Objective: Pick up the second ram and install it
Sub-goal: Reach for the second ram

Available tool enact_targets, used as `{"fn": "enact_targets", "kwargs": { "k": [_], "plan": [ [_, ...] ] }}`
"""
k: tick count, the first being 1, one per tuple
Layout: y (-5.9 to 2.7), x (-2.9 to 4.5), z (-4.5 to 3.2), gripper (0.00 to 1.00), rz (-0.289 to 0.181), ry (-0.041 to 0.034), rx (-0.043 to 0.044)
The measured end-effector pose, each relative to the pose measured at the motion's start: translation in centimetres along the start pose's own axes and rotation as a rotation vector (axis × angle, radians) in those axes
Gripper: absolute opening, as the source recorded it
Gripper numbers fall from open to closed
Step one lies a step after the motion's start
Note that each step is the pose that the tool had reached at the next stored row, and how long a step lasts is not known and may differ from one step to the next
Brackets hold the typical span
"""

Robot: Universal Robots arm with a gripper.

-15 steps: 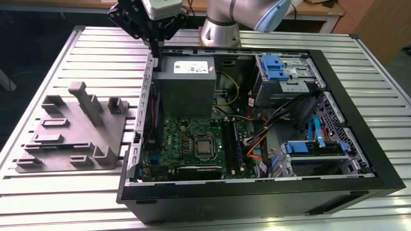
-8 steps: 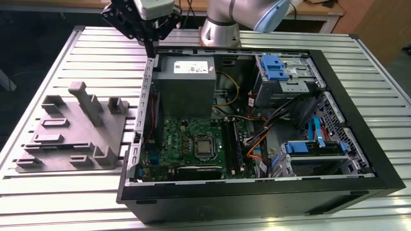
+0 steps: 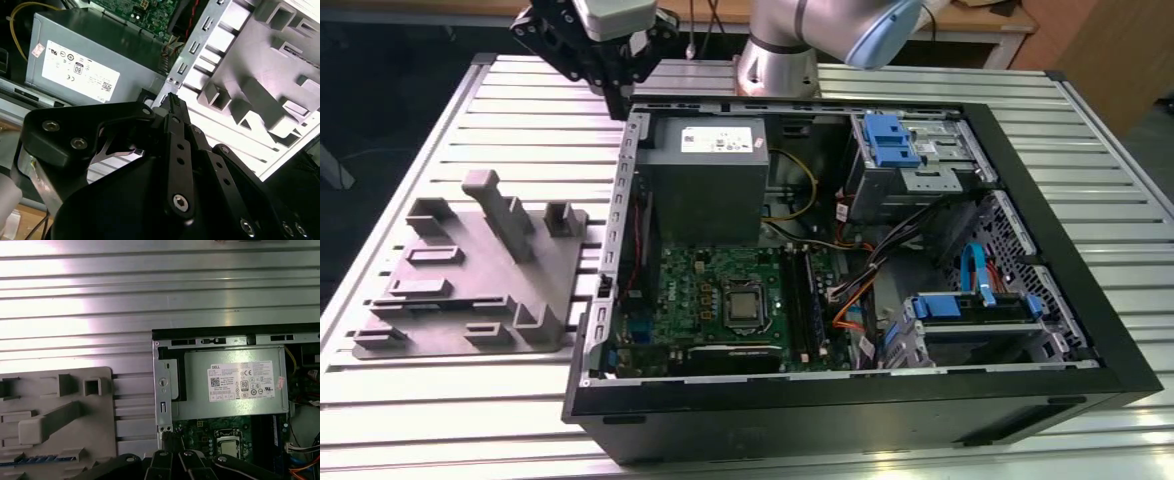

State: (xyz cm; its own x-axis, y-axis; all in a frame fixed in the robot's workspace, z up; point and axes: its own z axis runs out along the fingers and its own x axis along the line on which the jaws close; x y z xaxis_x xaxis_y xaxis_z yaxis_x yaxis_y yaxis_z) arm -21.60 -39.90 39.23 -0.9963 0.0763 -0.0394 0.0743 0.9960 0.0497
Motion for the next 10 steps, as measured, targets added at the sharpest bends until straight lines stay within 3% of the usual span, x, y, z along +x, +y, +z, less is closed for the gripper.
{"fn": "enact_targets", "kwargs": {
  "k": [10],
  "plan": [
    [-0.12,1.56,-0.06,0.1,0.0,-0.0039,-0.0003]
  ]
}}
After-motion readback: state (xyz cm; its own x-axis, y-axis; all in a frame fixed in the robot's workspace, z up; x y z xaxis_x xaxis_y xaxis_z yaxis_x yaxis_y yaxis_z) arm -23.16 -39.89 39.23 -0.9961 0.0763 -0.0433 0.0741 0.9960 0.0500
